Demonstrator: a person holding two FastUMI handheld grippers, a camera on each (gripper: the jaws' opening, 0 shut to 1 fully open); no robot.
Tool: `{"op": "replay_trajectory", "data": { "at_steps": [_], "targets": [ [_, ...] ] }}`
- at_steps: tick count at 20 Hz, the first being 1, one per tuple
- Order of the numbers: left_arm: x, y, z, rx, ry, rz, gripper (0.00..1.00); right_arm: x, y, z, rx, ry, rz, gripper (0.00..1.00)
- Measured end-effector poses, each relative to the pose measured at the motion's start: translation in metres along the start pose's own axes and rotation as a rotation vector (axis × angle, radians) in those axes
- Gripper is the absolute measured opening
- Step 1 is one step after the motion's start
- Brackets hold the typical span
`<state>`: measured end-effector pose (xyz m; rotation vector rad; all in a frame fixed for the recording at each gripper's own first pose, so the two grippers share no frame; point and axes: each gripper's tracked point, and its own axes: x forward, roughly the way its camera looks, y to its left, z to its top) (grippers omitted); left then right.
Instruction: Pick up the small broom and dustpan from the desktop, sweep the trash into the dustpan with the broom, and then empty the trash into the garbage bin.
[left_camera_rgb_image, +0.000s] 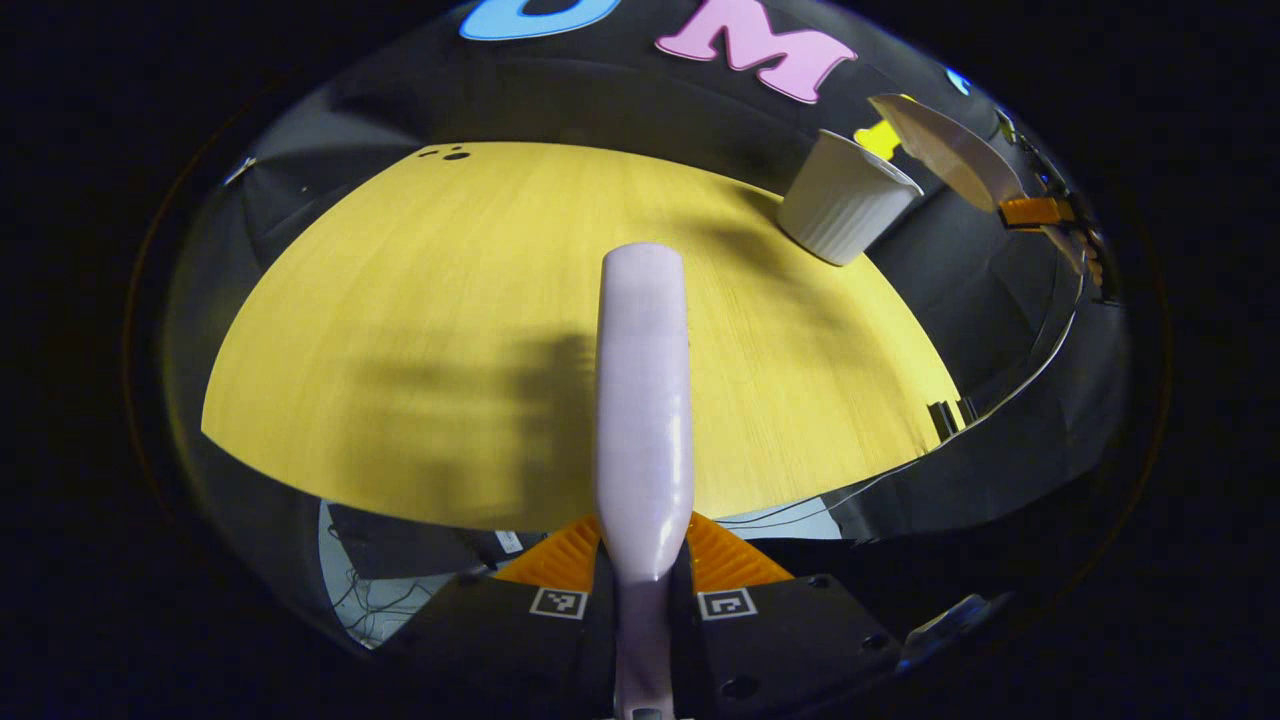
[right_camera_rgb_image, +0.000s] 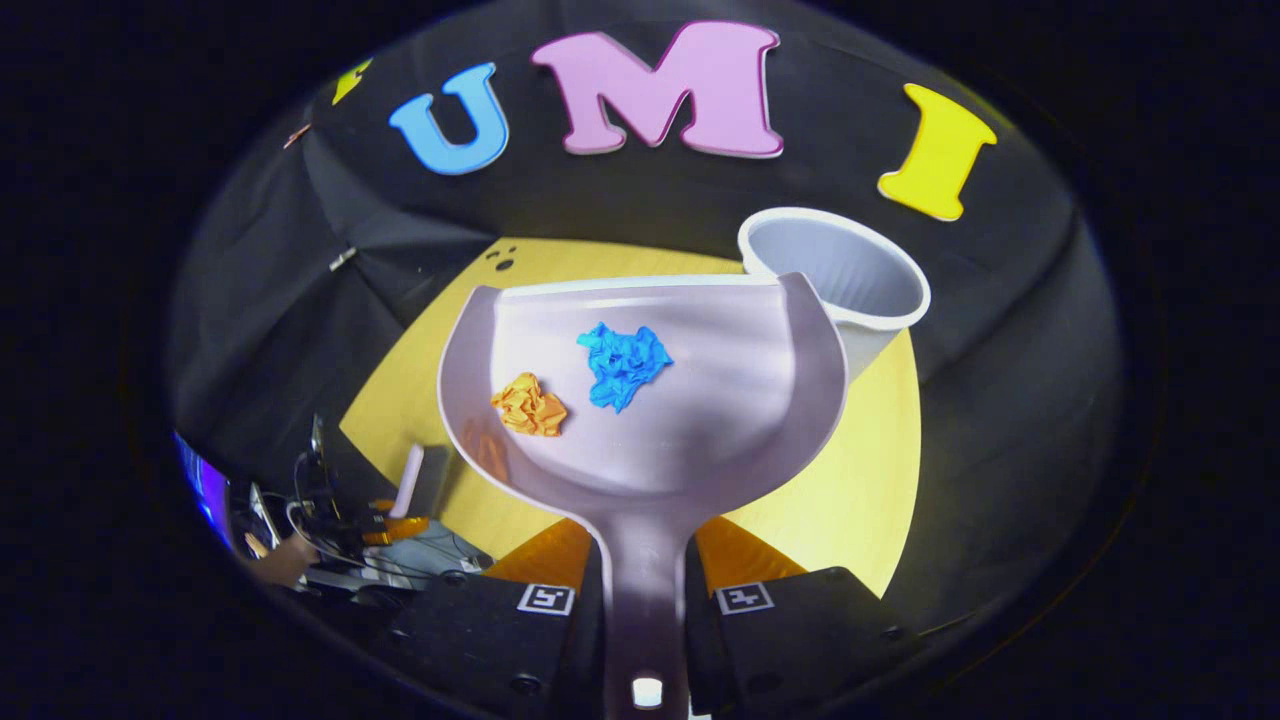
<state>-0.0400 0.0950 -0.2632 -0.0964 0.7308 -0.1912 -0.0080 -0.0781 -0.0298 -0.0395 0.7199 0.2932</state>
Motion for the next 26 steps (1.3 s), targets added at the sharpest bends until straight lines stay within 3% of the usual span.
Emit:
{"op": "replay_trajectory", "data": {
  "at_steps": [3,9,12,15,16,17,21,26],
  "targets": [
    [-0.009,0.022,-0.008,-0.033,0.003,0.026,0.26,-0.013,-0.033,0.05,0.052,-0.068,-0.037,0.32],
    [-0.019,0.045,0.0,-0.094,-0.007,0.078,0.26,-0.009,-0.113,0.105,0.099,-0.078,-0.134,0.41],
    [-0.022,0.043,0.013,-0.096,-0.016,0.089,0.24,0.011,-0.15,0.115,0.091,-0.05,-0.183,0.36],
    [-0.02,0.033,0.03,-0.095,-0.03,0.088,0.26,0.035,-0.18,0.117,0.107,-0.015,-0.223,0.36],
    [-0.02,0.029,0.036,-0.095,-0.034,0.086,0.26,0.043,-0.191,0.117,0.111,-0.005,-0.238,0.41],
    [-0.019,0.024,0.042,-0.091,-0.037,0.084,0.26,0.052,-0.201,0.117,0.108,0.003,-0.256,0.36],
    [-0.017,0.003,0.061,-0.087,-0.057,0.074,0.26,0.073,-0.235,0.117,0.052,0.01,-0.363,0.36],
    [-0.011,-0.015,0.071,-0.08,-0.052,0.049,0.26,0.076,-0.262,0.116,-0.143,-0.004,-0.523,0.36]
  ]
}}
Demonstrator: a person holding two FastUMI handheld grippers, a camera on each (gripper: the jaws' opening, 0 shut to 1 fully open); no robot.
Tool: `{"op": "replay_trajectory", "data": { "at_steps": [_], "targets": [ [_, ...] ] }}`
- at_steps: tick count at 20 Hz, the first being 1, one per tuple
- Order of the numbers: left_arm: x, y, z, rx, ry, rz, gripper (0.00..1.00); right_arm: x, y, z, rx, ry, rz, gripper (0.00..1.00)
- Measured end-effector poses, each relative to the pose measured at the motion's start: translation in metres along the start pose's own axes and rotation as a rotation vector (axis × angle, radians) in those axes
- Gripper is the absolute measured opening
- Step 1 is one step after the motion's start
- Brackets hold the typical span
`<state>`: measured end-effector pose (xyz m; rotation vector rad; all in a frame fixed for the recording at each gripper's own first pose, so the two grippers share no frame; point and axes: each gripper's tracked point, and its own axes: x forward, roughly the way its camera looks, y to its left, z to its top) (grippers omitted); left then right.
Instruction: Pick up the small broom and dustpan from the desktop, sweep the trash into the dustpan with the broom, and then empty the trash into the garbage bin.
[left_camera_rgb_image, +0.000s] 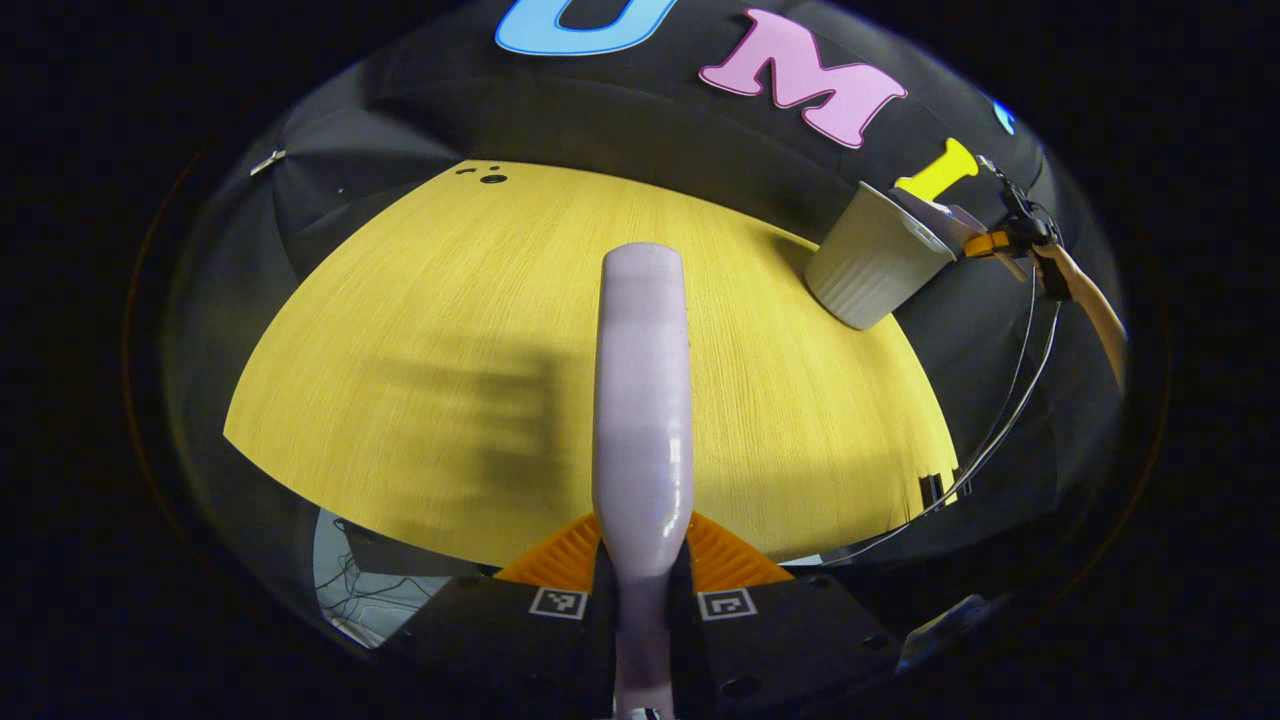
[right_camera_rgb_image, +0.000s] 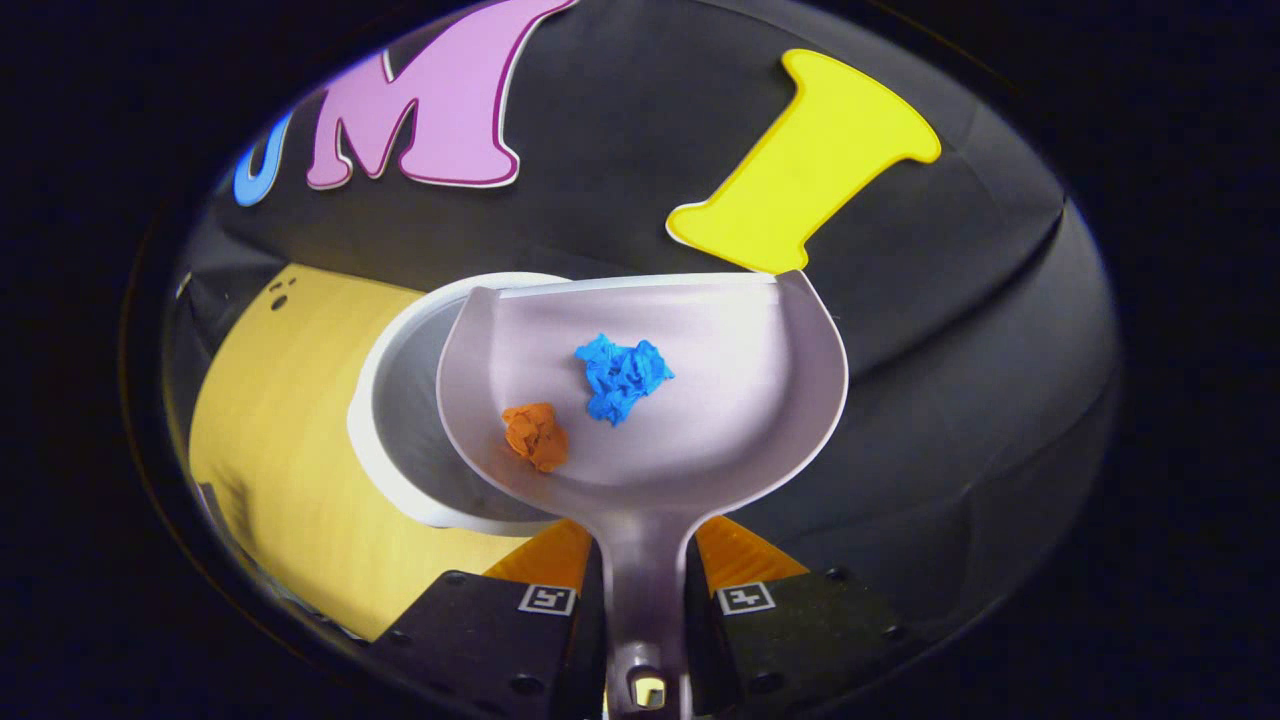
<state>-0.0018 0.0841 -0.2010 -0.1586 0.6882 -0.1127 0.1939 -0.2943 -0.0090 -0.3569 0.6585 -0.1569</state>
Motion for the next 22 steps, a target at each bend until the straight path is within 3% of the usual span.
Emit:
{"op": "replay_trajectory", "data": {
  "at_steps": [3,7,8,11,14,18,21,22],
  "targets": [
    [0.005,0.003,0.006,0.012,0.011,0.018,0.26,0.009,-0.006,0.001,-0.042,-0.041,-0.033,0.36],
    [0.004,0.005,0.02,-0.039,-0.006,0.016,0.24,0.018,-0.023,0.0,-0.152,-0.083,-0.149,0.36],
    [0.003,0.006,0.021,-0.053,-0.009,0.017,0.26,0.021,-0.026,-0.002,-0.19,-0.089,-0.173,0.41],
    [0.004,0.011,0.023,-0.068,-0.005,0.033,0.26,0.022,-0.033,0.0,-0.323,-0.132,-0.256,0.36],
    [0.004,0.009,0.024,-0.075,0.006,0.032,0.26,0.016,-0.035,0.014,-0.556,-0.19,-0.364,0.36],
    [0.01,0.003,0.024,-0.083,0.015,0.029,0.26,0.013,-0.036,0.026,-0.72,-0.21,-0.385,0.32],
    [0.013,-0.004,0.024,-0.087,0.016,0.023,0.25,0.008,-0.043,0.031,-0.831,-0.208,-0.405,0.4],
    [0.013,-0.006,0.024,-0.088,0.016,0.02,0.26,0.004,-0.049,0.034,-0.876,-0.216,-0.414,0.36]
  ]
}}
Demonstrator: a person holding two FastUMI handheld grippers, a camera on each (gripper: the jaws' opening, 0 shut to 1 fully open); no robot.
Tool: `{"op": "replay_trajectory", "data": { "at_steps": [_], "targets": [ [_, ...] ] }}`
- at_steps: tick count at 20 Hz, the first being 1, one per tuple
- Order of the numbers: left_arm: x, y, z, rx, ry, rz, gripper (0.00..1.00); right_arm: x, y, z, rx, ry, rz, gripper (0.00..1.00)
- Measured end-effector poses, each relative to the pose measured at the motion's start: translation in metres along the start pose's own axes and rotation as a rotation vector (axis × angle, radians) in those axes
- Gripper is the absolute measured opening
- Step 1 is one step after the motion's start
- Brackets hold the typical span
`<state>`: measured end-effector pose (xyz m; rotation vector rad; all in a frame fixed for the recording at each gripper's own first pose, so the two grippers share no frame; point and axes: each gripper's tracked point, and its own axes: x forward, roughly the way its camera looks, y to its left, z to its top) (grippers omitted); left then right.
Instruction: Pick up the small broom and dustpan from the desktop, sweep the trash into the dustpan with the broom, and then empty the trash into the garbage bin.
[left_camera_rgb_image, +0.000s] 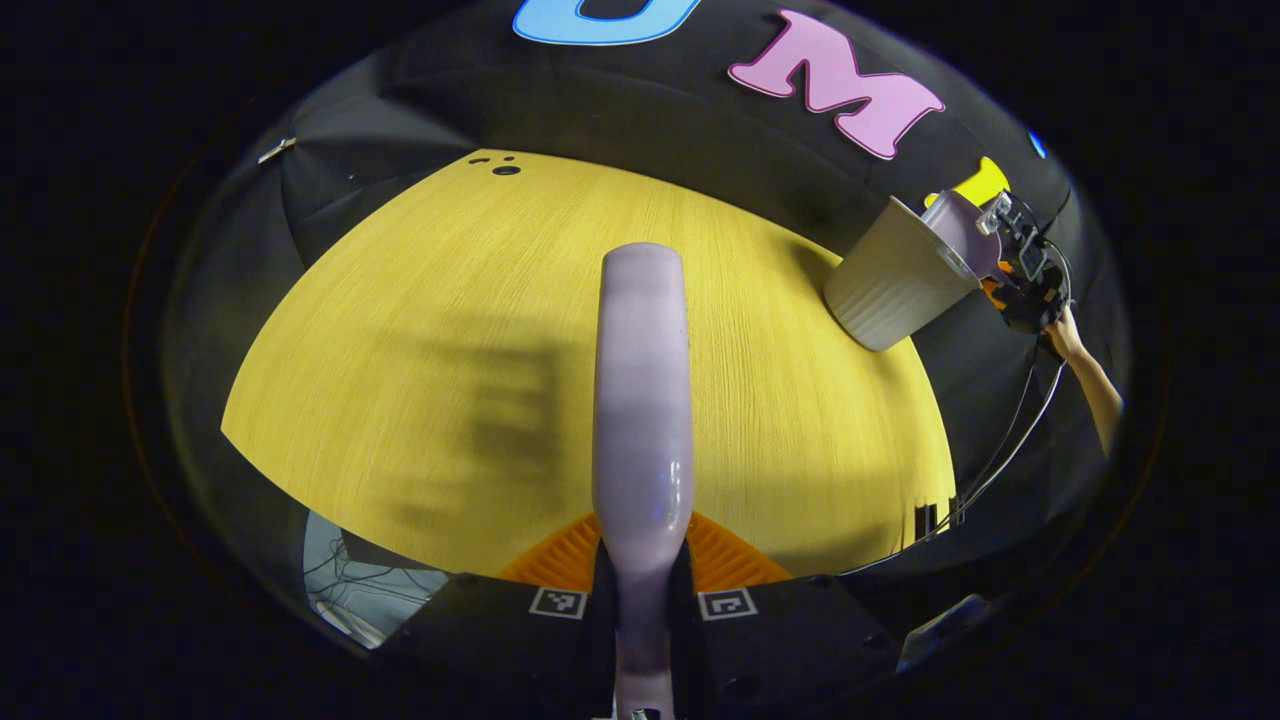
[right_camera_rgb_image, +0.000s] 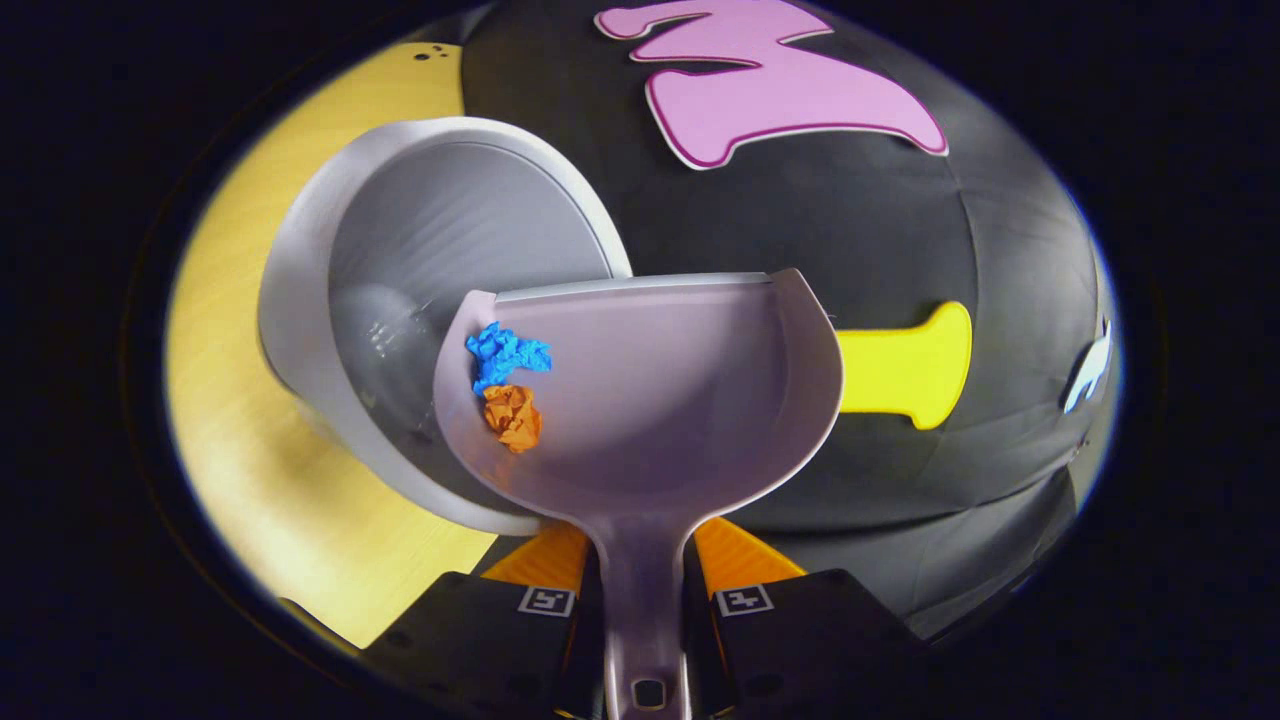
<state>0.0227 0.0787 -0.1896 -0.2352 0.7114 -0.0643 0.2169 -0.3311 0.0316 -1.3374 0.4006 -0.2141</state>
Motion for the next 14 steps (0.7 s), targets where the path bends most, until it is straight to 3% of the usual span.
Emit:
{"op": "replay_trajectory", "data": {
  "at_steps": [1,2,7,12,14],
  "targets": [
    [0.002,-0.002,-0.001,0.0,0.001,-0.001,0.26,-0.002,-0.002,-0.006,-0.039,-0.01,-0.008,0.32],
    [0.002,-0.004,-0.002,0.0,0.005,-0.002,0.26,-0.005,-0.007,-0.011,-0.081,-0.022,-0.012,0.36],
    [0.006,-0.01,-0.005,-0.004,0.01,-0.005,0.26,-0.018,-0.034,-0.046,-0.272,-0.05,-0.025,0.36],
    [0.01,-0.01,0.0,-0.026,-0.008,-0.001,0.26,-0.018,-0.028,-0.038,-0.22,-0.011,0.032,0.36],
    [0.009,-0.002,0.0,0.011,-0.005,0.033,0.25,-0.017,-0.027,-0.044,-0.107,0.048,0.087,0.36]
  ]
}}
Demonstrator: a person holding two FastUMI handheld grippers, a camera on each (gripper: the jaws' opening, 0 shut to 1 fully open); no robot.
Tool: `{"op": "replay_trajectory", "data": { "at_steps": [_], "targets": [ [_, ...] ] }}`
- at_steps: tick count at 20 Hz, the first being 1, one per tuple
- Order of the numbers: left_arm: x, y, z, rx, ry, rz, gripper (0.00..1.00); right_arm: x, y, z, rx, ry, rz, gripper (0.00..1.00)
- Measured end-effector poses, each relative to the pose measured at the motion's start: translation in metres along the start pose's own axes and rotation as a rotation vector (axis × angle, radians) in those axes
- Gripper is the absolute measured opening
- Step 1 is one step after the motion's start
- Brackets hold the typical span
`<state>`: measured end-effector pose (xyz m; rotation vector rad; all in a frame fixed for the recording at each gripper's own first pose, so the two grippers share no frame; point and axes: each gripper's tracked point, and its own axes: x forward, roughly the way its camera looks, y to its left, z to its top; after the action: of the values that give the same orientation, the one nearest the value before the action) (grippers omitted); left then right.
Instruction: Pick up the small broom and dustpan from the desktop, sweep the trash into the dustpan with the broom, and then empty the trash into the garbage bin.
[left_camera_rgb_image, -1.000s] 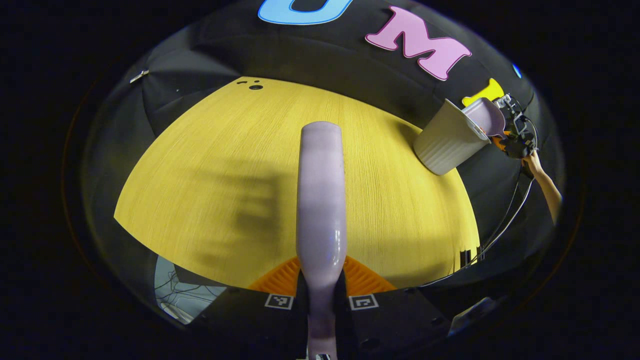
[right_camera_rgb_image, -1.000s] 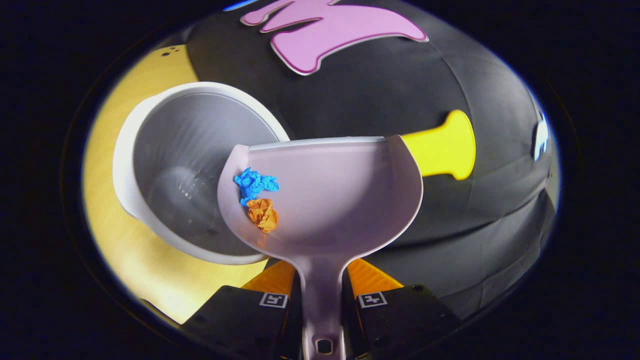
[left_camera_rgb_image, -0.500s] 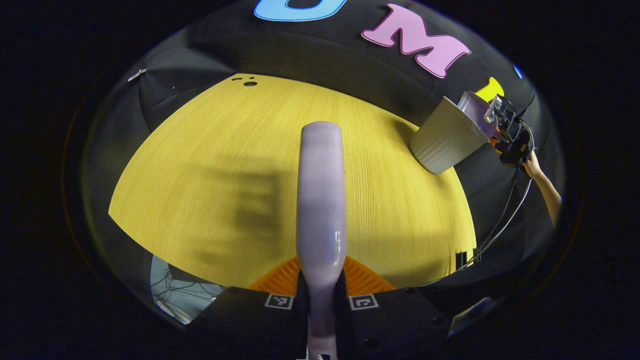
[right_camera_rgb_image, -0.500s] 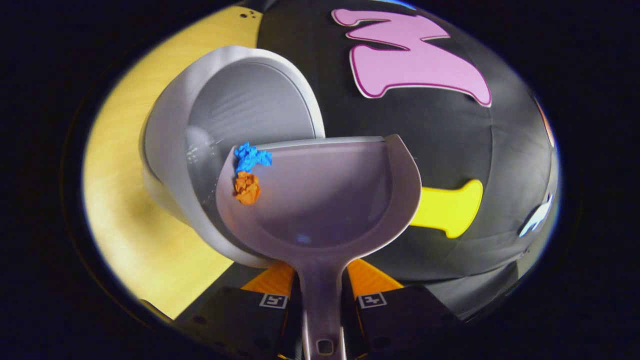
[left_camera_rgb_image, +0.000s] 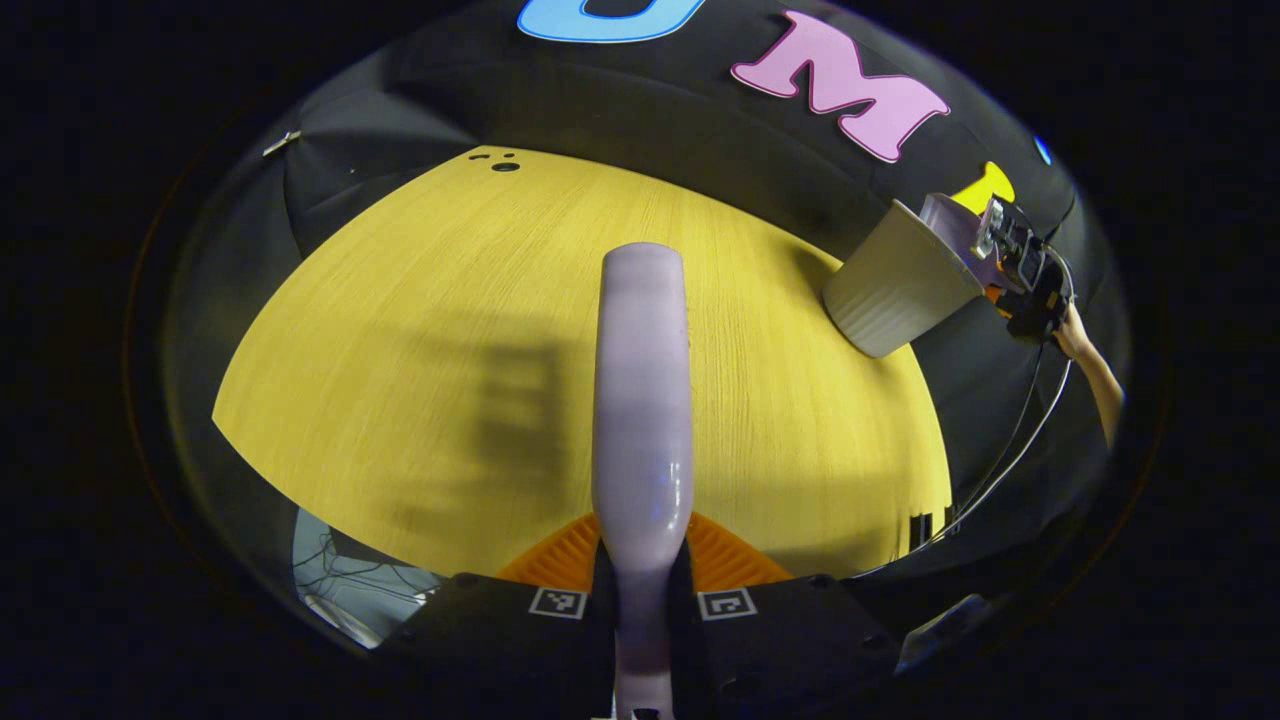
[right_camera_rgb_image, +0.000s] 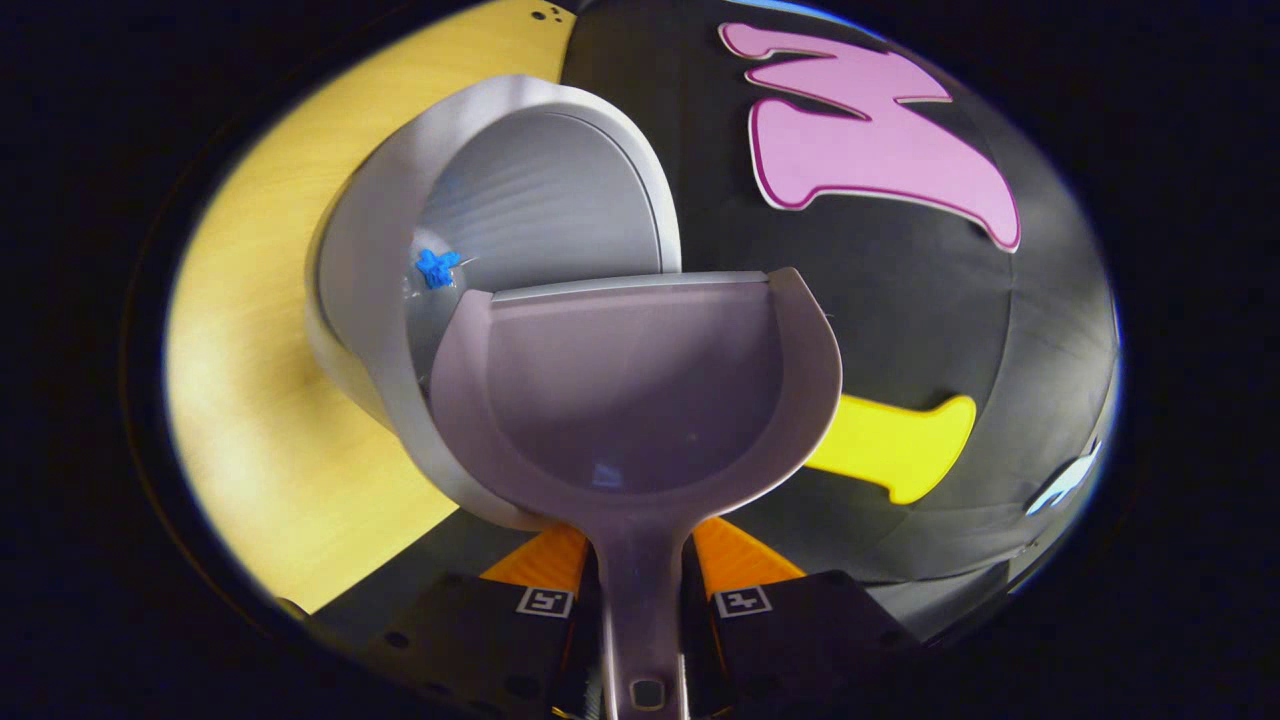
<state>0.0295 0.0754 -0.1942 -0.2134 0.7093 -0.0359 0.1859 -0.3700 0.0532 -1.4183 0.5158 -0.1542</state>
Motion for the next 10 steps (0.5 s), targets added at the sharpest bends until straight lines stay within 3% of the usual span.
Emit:
{"op": "replay_trajectory", "data": {
  "at_steps": [3,7,10],
  "targets": [
    [-0.001,0.003,0.008,0.045,-0.017,0.024,0.26,-0.006,0.01,-0.001,0.32,0.058,0.13,0.36],
    [0.001,-0.003,0.017,-0.026,-0.047,-0.023,0.26,-0.018,0.028,0.024,0.797,0.121,0.311,0.36],
    [0.002,-0.001,0.016,-0.034,-0.048,-0.038,0.24,-0.02,0.022,0.034,1.049,0.13,0.345,0.36]
  ]
}}
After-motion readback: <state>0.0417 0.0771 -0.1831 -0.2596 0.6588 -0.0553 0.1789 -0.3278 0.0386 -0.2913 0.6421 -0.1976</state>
